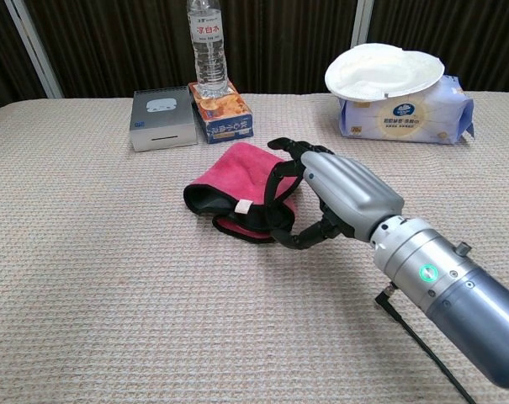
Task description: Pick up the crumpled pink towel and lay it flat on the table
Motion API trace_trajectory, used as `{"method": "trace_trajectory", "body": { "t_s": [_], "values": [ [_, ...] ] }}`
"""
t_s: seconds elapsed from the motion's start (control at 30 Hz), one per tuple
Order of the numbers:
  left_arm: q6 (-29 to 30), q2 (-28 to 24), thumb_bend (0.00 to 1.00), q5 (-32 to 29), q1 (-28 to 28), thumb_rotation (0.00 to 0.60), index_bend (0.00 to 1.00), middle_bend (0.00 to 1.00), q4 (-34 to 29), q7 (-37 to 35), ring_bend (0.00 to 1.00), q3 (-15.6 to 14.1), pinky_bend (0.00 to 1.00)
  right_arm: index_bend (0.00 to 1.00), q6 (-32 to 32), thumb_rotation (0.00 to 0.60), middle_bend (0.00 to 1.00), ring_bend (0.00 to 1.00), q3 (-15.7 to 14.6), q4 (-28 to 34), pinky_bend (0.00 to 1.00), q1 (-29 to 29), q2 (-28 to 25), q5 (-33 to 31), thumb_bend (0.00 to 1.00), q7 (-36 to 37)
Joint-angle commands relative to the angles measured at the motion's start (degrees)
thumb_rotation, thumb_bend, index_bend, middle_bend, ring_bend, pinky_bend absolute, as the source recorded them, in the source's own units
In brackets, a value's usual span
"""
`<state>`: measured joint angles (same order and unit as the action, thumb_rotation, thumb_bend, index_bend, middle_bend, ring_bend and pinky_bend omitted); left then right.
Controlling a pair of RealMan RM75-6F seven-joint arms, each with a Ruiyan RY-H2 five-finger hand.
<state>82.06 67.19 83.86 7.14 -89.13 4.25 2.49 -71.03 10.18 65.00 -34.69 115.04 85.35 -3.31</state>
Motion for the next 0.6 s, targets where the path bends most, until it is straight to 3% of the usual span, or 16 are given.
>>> {"method": "trace_trajectory", "body": {
  "t_s": [0.03,0.6],
  "values": [
    [0.03,0.02,0.0,0.11,0.0,0.6,0.0,0.0,-0.09,0.05,0.0,-0.06,0.01,0.48,-0.15,0.6,0.09,0.0,0.03,0.14,0.0,-0.06,-0.11,0.13,0.32,-0.07],
    [0.03,-0.11,0.0,0.55,0.04,0.6,0.0,0.0,-0.42,-0.05,0.0,-0.34,0.01,0.57,-0.43,0.6,0.13,0.01,-0.22,-0.53,0.0,0.07,0.26,0.06,0.44,0.46]
  ]
}}
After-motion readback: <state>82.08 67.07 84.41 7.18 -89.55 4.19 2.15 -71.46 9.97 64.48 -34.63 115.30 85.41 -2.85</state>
